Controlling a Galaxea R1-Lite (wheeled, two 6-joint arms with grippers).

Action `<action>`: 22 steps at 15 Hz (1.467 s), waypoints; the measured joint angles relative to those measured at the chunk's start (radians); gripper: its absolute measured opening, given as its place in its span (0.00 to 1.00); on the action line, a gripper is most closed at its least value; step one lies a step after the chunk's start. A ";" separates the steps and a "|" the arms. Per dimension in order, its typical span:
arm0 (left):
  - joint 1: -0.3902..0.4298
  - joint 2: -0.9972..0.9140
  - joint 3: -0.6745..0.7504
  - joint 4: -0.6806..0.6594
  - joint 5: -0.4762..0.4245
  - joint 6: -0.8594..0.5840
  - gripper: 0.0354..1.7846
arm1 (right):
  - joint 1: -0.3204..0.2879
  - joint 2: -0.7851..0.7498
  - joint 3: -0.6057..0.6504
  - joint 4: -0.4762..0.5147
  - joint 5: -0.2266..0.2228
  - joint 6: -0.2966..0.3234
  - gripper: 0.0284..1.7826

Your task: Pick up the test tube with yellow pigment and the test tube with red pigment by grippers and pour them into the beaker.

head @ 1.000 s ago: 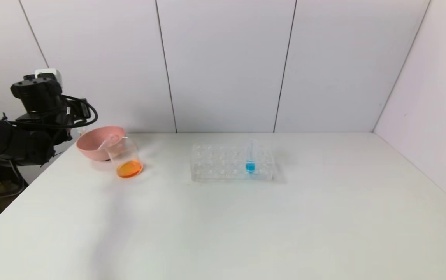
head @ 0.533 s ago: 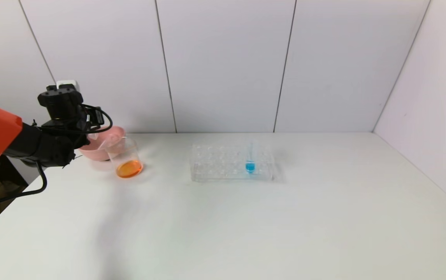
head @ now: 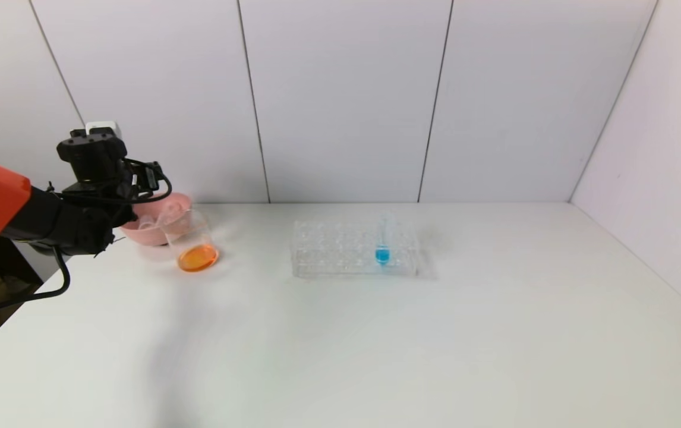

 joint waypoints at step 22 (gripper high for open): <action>-0.066 -1.672 0.630 0.709 -0.500 0.040 0.99 | 0.000 0.000 0.000 0.000 0.000 0.000 0.96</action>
